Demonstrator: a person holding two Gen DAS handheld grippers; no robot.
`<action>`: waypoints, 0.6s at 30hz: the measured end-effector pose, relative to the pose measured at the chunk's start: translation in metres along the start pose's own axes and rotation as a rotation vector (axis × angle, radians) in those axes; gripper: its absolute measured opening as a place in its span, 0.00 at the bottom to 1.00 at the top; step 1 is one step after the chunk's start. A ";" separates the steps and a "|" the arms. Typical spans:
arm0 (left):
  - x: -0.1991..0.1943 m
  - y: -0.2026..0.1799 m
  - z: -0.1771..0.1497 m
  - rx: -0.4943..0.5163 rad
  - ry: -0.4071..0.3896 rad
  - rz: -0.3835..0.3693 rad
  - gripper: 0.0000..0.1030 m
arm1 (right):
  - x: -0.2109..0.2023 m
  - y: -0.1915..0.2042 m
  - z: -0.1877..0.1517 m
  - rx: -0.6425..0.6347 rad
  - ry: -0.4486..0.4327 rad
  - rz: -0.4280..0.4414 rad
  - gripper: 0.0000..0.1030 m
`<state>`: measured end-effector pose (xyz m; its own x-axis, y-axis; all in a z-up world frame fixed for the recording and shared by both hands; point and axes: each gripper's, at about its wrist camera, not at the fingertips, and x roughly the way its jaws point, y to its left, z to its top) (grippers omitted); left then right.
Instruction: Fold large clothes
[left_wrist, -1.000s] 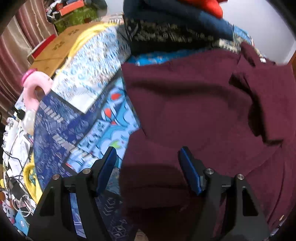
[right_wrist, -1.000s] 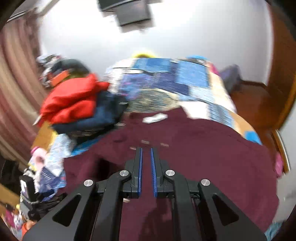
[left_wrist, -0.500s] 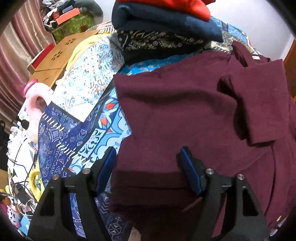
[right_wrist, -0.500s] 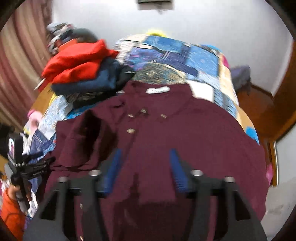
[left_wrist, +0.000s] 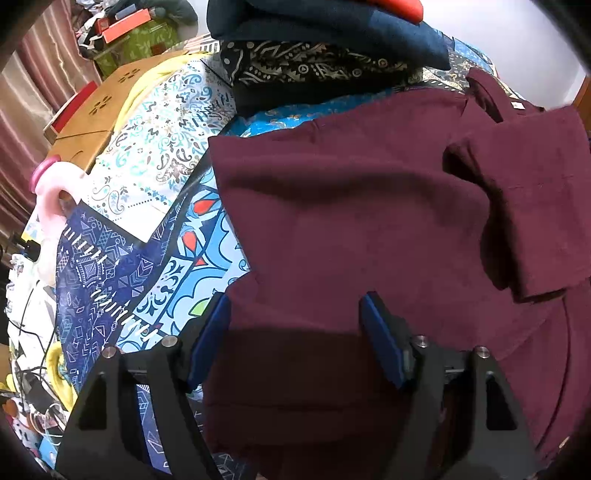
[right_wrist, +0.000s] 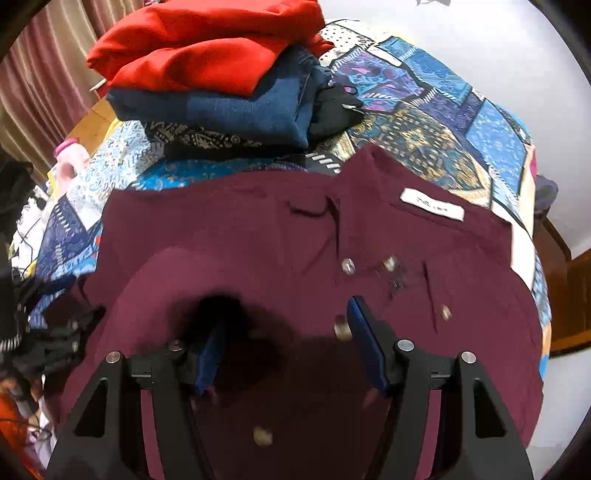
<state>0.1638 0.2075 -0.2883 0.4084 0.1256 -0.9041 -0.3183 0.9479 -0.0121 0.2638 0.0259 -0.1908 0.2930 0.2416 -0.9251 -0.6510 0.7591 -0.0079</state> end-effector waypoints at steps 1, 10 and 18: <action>0.001 0.000 0.000 -0.001 0.001 0.002 0.74 | 0.002 0.000 0.003 0.008 -0.001 0.006 0.58; 0.005 -0.002 -0.001 0.005 0.000 0.016 0.76 | -0.030 -0.002 0.002 0.152 -0.182 0.065 0.07; 0.002 -0.007 -0.004 0.017 -0.012 0.036 0.77 | -0.083 -0.057 -0.049 0.392 -0.284 0.047 0.05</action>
<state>0.1636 0.2001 -0.2917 0.4072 0.1630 -0.8986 -0.3182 0.9476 0.0277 0.2423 -0.0667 -0.1316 0.4850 0.3950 -0.7802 -0.3713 0.9008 0.2252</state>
